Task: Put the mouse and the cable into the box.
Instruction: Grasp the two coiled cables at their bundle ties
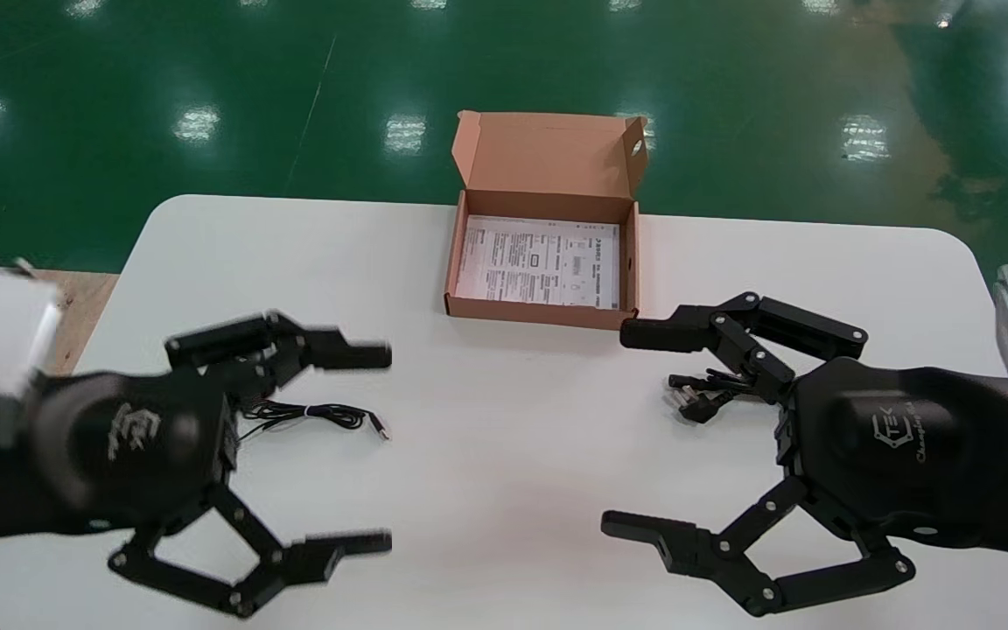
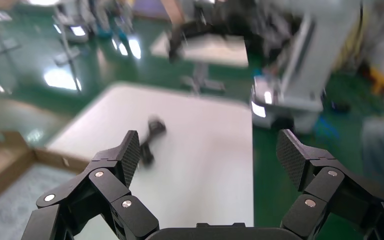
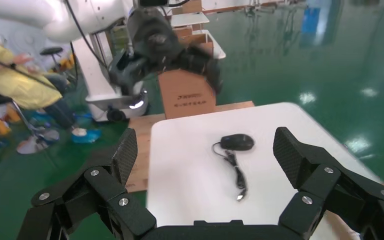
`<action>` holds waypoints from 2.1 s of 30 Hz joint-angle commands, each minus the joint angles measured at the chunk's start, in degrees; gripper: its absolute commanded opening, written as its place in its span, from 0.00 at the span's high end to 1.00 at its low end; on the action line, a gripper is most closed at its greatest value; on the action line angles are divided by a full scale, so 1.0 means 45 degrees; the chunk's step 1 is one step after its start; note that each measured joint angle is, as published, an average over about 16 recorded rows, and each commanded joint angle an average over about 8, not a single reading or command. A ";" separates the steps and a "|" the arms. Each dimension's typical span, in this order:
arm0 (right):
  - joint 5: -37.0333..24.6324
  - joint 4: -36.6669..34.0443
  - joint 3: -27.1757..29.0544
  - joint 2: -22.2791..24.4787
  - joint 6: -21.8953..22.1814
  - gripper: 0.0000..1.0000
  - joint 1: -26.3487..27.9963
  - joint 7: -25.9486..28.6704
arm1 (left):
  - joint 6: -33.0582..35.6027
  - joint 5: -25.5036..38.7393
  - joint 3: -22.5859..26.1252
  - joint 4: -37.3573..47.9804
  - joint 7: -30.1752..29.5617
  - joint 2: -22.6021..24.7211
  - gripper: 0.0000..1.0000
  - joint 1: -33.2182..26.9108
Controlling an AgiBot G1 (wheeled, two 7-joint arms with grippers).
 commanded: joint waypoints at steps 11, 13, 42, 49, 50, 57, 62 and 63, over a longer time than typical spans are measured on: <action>-0.4038 -0.4017 -0.1308 -0.0634 -0.0678 0.00 0.2684 -0.5183 | 0.0354 0.5047 0.3018 0.2787 0.1769 0.1296 0.00 -0.3882; -0.4746 -0.5014 -0.1600 -0.0795 -0.0553 0.00 0.3208 -0.6080 | 0.0302 0.5757 0.3442 0.3689 0.2322 0.1774 0.00 -0.4361; -0.9465 -1.3760 -0.3544 -0.4302 0.3874 0.00 0.6589 -1.2357 | -0.2619 0.9013 0.5076 1.4534 0.9214 0.5255 0.00 -0.6606; -0.9653 -1.4607 -0.3656 -0.4607 0.4249 0.00 0.6838 -1.2708 | -0.3104 0.9053 0.5090 1.5287 0.9883 0.5545 0.00 -0.6655; -0.9676 -1.4694 -0.3670 -0.4625 0.4282 0.03 0.6860 -1.2735 | -0.3155 0.9060 0.5093 1.5349 0.9956 0.5571 0.00 -0.6656; -0.9769 -1.5181 -0.3721 -0.4732 0.4502 0.90 0.6943 -1.2743 | -0.3400 0.9132 0.5134 1.5663 1.0268 0.5684 0.80 -0.6694; -0.9779 -1.5220 -0.3723 -0.4745 0.4526 1.00 0.6945 -1.2736 | -0.3428 0.9147 0.5139 1.5679 1.0282 0.5694 1.00 -0.6697; -0.9777 -1.5202 -0.3722 -0.4741 0.4517 1.00 0.6942 -1.2738 | -0.3422 0.9146 0.5138 1.5666 1.0276 0.5690 1.00 -0.6694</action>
